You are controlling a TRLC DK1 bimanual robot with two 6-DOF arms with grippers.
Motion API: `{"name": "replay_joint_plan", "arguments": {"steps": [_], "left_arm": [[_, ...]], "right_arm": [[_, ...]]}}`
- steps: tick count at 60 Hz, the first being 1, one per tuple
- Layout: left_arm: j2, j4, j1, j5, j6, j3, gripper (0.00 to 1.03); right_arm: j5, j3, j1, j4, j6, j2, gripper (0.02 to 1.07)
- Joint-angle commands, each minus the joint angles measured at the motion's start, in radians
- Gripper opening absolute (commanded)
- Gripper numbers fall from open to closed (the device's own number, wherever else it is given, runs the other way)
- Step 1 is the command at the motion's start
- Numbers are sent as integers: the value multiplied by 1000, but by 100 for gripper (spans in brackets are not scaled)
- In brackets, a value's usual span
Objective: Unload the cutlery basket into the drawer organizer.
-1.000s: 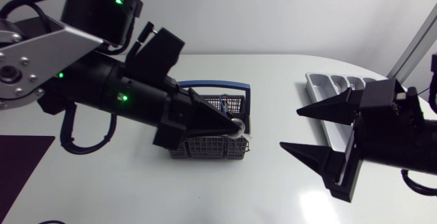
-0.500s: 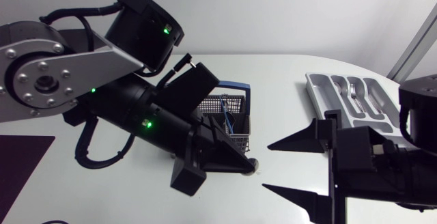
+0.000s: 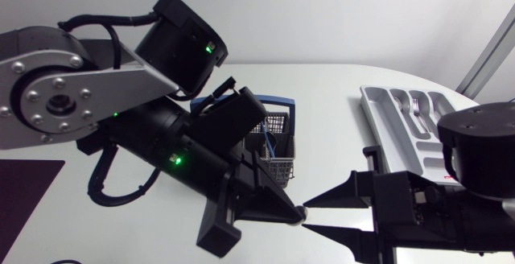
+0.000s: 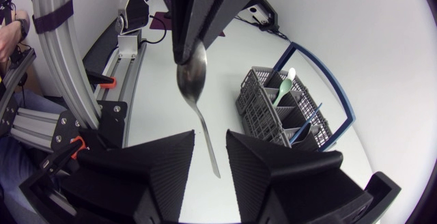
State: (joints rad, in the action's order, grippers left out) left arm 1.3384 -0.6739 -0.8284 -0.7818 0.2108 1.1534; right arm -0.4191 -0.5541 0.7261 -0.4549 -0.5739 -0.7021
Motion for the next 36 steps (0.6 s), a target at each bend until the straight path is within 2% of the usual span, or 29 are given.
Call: {"name": "replay_joint_plan", "arguments": {"steps": [1,12,19,36], "left_arm": [[16,-13,-8,-22,21,37,4],[15,-13,-5,-28,21,35,4],[13,-13,-3,-30,21,35,4],[4,-10,22,-30,25,31,4]], "right_arm": [[-6,19,10,24,-17,-11,27],[-7,11,32,44,-4,-40,27],[-1,10,44,56,5,-56,8],[14,14,47,28,20,-50,7]]}}
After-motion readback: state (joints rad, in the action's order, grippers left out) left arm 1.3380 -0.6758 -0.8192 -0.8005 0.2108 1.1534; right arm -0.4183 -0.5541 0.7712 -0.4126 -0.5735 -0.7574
